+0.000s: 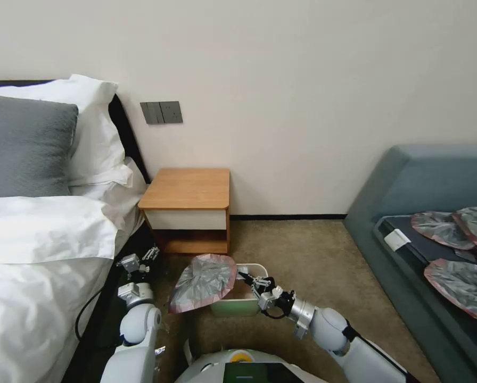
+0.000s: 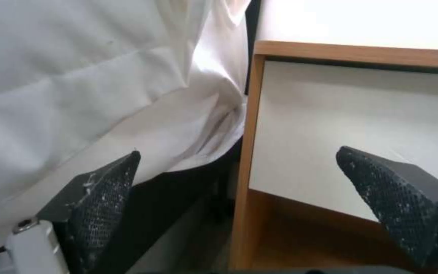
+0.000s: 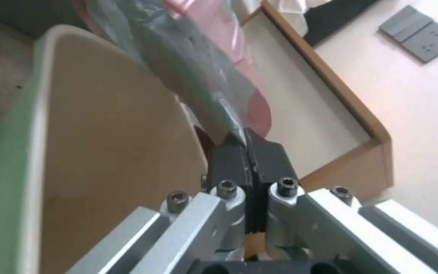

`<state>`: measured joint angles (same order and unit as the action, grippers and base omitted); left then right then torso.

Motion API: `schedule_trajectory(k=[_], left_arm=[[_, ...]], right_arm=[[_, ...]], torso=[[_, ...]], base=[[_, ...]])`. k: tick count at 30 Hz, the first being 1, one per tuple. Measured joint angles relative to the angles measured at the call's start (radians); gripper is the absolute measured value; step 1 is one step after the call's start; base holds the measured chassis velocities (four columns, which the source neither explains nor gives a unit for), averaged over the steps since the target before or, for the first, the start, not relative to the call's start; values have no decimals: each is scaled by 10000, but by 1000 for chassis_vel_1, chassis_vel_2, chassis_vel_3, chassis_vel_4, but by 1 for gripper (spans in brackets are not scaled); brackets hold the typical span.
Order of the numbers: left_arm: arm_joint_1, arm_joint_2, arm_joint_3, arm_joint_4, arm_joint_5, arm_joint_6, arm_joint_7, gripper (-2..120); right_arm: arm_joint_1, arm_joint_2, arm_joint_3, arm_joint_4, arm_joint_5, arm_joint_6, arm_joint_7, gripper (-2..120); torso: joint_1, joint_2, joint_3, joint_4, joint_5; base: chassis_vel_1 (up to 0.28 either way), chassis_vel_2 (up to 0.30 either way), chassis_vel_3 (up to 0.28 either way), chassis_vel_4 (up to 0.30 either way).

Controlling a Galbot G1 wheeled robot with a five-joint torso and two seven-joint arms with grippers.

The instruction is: Pick up the garbage bag from the table and place it over the trash can.

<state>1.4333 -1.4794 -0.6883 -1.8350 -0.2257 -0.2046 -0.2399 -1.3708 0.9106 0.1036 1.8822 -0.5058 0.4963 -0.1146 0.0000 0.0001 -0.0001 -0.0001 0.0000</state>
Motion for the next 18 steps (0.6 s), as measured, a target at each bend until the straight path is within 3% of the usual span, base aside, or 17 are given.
schedule_trajectory(k=[10, 12, 18], left_arm=[[-33, -10, 118, 17, 159, 3, 28, 99], [-29, 11, 179, 18, 215, 3, 47, 99], [-34, 47, 274, 8, 325, 3, 66, 99]], right_arm=[[65, -384, 269, 218, 995, -203, -982, 28], [74, -648, 623, 331, 1612, -233, -1523, 40], [-89, -1104, 1194, 459, 2515, -98, -2644, 59]], torso=[[0, -1, 1, -1, -1], [0, -1, 0, 0, 0], [0, -1, 1, 0, 1]], base=[[0, 0, 0, 0], [0, 0, 0, 0], [0, 0, 0, 0]])
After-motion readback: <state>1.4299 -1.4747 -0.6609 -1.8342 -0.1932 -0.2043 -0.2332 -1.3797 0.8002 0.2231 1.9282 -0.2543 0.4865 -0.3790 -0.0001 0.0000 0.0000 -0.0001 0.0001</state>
